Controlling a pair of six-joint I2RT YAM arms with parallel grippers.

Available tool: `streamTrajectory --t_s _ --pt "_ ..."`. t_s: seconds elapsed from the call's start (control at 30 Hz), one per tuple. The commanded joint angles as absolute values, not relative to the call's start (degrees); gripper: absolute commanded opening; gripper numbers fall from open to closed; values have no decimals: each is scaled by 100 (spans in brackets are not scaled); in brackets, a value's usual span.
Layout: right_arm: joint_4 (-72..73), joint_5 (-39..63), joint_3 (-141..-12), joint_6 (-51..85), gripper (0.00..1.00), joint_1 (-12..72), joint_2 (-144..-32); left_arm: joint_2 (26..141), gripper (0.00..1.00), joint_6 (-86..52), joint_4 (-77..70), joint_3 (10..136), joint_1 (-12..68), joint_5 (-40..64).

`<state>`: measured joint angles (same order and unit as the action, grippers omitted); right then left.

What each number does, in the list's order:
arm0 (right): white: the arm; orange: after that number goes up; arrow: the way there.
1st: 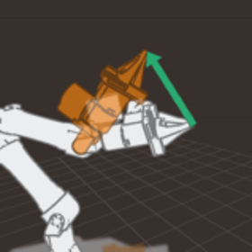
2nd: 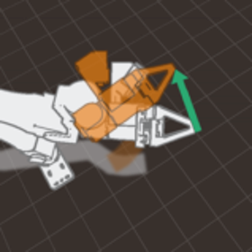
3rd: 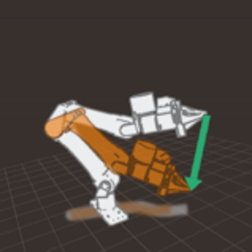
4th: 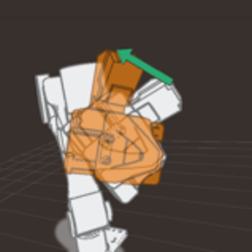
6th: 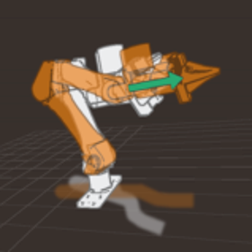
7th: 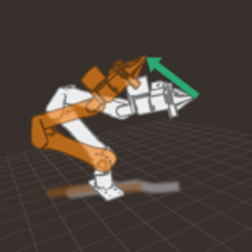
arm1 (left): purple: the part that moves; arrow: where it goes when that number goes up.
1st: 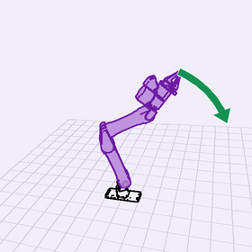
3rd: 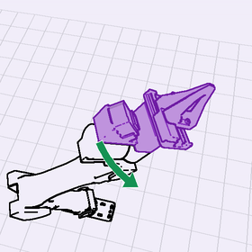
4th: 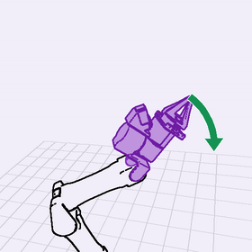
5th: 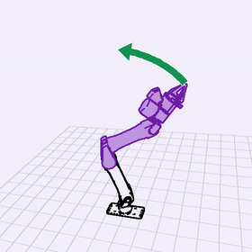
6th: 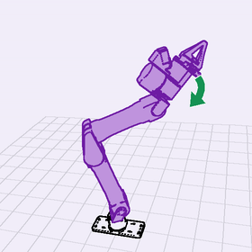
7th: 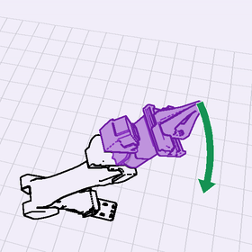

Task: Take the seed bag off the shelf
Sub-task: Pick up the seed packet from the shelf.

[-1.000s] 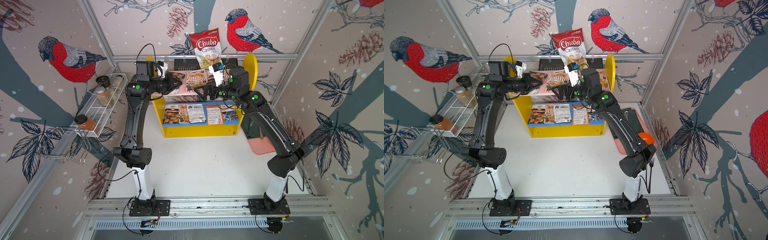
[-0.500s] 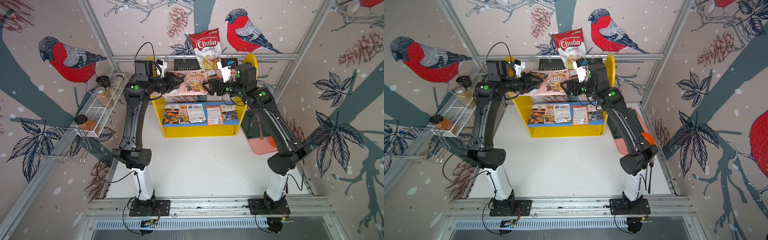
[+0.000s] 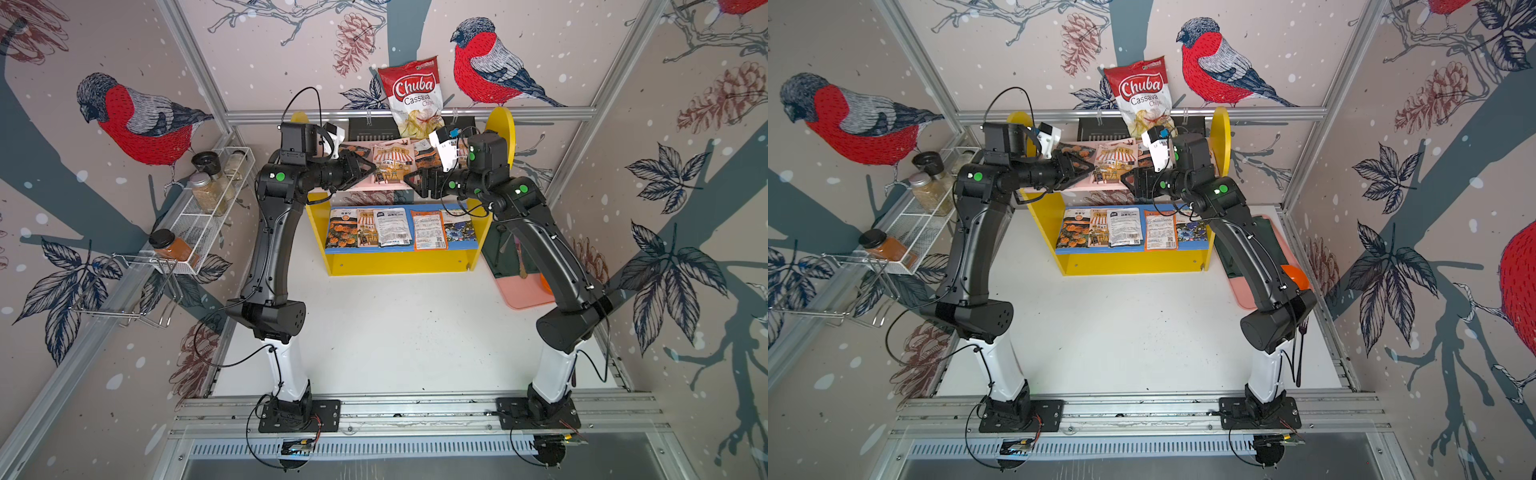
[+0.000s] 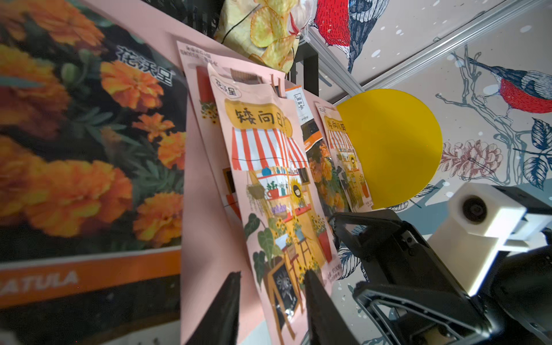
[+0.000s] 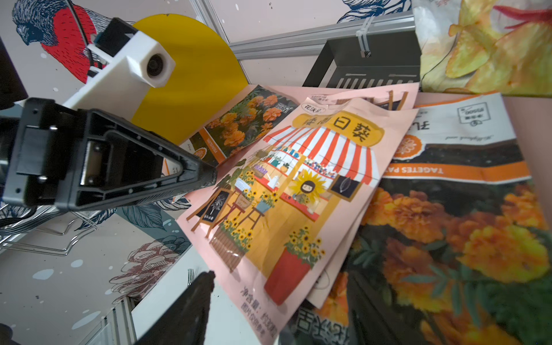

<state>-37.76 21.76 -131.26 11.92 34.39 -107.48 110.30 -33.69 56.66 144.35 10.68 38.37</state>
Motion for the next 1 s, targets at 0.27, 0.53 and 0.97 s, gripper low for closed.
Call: streamTrajectory --t_s 0.27,0.53,0.97 --pt "-3758 2236 -13113 1210 65 3507 -10739 11030 37 -3204 5713 14373 1105 3727" --pt "-3827 2095 -13045 1152 65 3532 -10749 11125 37 -3235 5638 14381 1217 3812" --pt "-3805 2004 -13017 1129 66 3533 -10741 11143 13 -3257 5596 14436 1230 3856"
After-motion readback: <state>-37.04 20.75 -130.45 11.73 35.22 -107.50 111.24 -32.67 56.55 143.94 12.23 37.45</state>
